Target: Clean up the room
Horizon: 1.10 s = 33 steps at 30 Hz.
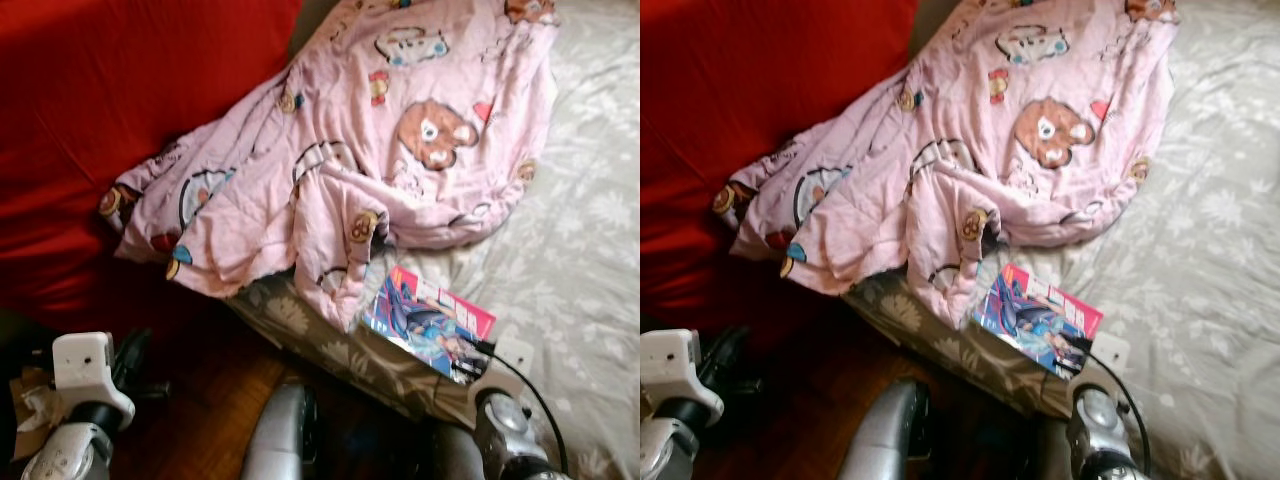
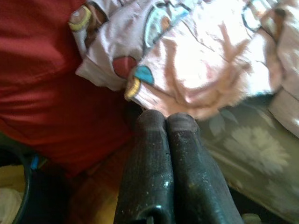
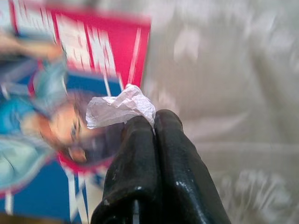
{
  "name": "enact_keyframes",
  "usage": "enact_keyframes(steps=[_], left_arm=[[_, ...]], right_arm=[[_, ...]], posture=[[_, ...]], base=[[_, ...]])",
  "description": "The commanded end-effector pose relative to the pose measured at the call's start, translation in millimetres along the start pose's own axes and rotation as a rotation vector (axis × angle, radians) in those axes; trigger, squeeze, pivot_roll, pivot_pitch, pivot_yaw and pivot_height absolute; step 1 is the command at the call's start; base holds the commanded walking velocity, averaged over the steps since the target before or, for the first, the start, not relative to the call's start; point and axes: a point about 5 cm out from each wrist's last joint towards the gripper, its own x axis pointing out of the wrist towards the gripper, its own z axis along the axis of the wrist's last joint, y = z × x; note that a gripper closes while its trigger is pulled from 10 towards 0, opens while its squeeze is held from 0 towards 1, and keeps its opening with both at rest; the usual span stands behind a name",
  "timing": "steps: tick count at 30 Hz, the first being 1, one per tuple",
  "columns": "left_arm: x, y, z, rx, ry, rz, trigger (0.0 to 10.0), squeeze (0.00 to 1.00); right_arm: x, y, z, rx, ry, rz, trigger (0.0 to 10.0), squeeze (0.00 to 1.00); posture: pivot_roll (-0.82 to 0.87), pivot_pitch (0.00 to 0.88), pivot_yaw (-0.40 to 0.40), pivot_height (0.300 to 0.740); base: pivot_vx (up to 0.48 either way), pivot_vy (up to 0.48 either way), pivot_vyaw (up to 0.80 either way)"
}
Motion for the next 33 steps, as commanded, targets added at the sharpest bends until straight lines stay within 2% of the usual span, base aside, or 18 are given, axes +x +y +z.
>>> enact_keyframes(steps=[1,2,4,9,12,14,15,16,17,23,29,33], left_arm=[[3.6,6.2,-18.0,0.014,0.049,0.036,10.0,0.00],[3.6,6.2,-18.0,0.014,0.049,0.036,10.0,0.00],[13.1,3.1,-33.8,-0.015,0.075,0.042,10.0,0.00],[22.7,3.0,-53.8,-0.034,0.113,0.064,10.0,0.00],[25.0,4.4,-60.1,-0.038,0.115,0.074,10.0,0.00],[24.1,8.1,-67.3,-0.046,0.126,0.094,10.0,0.00],[23.6,9.5,-70.7,-0.046,0.134,0.102,10.0,0.00],[23.5,10.2,-72.9,-0.046,0.140,0.106,10.0,0.00],[19.9,11.6,-81.1,-0.048,0.164,0.118,10.0,0.00],[14.7,11.9,-95.0,-0.066,0.196,0.142,10.0,0.00],[18.0,5.2,-100.4,-0.077,0.207,0.131,10.0,0.00],[19.1,7.3,-101.4,-0.074,0.201,0.134,10.0,0.00]], right_arm=[[-0.6,10.3,4.7,-0.041,-0.045,0.065,0.0,0.00],[-0.6,10.3,4.7,-0.041,-0.045,0.065,0.0,0.00],[1.0,13.6,14.5,-0.004,-0.088,0.085,0.0,0.00],[1.1,16.5,20.5,0.032,-0.124,0.116,0.0,0.00],[0.2,14.2,17.6,0.043,-0.119,0.114,0.0,0.00],[-2.3,13.2,6.0,0.026,-0.072,0.128,0.0,0.00],[-3.4,13.6,0.4,-0.002,-0.044,0.136,2.6,0.00],[-4.0,13.8,-3.1,-0.022,-0.027,0.140,2.6,0.00],[-6.9,11.7,-13.1,-0.039,0.011,0.152,10.0,0.00],[-6.8,0.8,-15.1,-0.039,0.020,0.121,10.0,0.00],[-4.5,-0.2,-10.0,-0.048,0.017,0.125,10.0,0.00],[-1.6,-2.0,3.7,0.002,-0.054,0.100,10.0,0.00]], posture=[[0.26,0.067,0.038,0.647],[0.26,0.067,0.038,0.647],[0.22,0.000,0.021,0.647],[0.18,0.000,0.002,0.647],[0.18,0.000,-0.010,0.647],[0.18,0.000,-0.016,0.647],[0.17,0.000,-0.017,0.647],[0.17,0.000,-0.017,0.647],[0.17,0.000,-0.020,0.647],[0.16,0.000,-0.017,0.647],[0.15,0.000,-0.006,0.647],[0.15,0.000,0.001,0.647]], base=[[0.000,0.000,0.00],[0.000,0.000,0.00],[0.000,0.000,0.00],[0.000,0.000,0.00],[0.000,0.000,0.00],[0.000,0.000,0.00],[0.000,0.000,0.00],[0.000,0.000,0.00],[0.000,0.000,0.00],[0.000,0.000,0.00],[0.000,0.000,0.00],[0.000,0.000,0.00]])
